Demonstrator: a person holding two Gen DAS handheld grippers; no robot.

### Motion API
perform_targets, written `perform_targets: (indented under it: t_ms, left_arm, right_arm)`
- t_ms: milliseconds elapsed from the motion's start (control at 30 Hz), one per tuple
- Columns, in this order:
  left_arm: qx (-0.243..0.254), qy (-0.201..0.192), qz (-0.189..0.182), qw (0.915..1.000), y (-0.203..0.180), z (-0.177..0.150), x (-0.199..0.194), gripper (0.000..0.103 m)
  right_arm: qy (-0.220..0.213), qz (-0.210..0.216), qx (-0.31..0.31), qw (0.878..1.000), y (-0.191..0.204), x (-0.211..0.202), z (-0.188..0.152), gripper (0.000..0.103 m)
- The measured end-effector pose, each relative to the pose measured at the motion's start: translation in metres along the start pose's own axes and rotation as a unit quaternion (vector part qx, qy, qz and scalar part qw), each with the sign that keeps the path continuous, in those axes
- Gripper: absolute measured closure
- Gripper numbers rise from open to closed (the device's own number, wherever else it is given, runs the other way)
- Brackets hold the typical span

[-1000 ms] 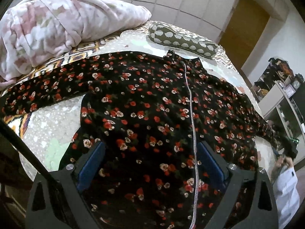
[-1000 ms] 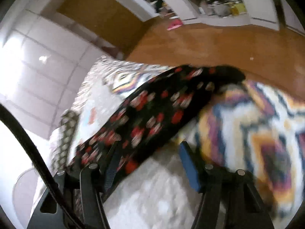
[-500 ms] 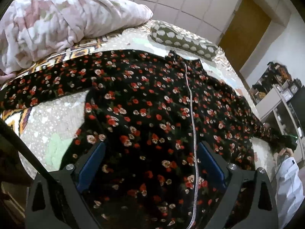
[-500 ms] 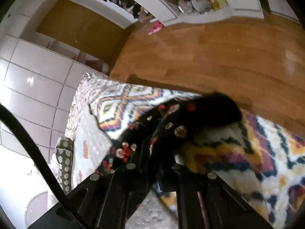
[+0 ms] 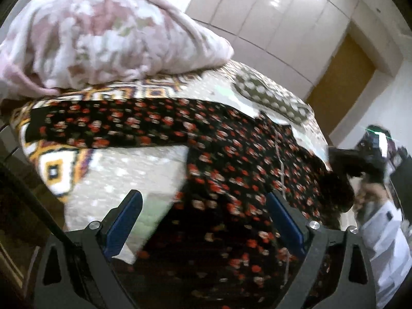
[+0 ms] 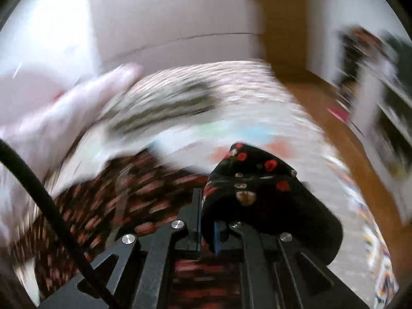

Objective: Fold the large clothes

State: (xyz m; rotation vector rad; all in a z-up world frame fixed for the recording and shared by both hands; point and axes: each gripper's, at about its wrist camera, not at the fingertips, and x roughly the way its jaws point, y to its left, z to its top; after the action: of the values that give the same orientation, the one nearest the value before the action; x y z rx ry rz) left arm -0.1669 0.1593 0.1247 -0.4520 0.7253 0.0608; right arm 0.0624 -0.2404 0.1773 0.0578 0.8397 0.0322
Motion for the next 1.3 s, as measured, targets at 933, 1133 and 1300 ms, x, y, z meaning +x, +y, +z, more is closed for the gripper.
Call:
perform_targets:
  t_ms: [933,1133,1300]
  left_arm:
    - [-0.055,-0.037,0.028,0.9974,0.079,-0.006,-0.029,0.007]
    - [-0.061,-0.029,0.034,0.9972,0.083,-0.005,-0.025,0.007]
    - [-0.087,-0.029,0.060,0.9940,0.107,-0.002,-0.016,0.007]
  right_arm:
    - [-0.147,-0.332,-0.831,0.421,0.333,0.088,-0.235,0.001]
    - [-0.156,-0.322,-0.824,0.440,0.331,0.079,-0.225,0.001]
    - [-0.143,-0.284,-0.725,0.611,0.308,0.050,-0.191,0.001]
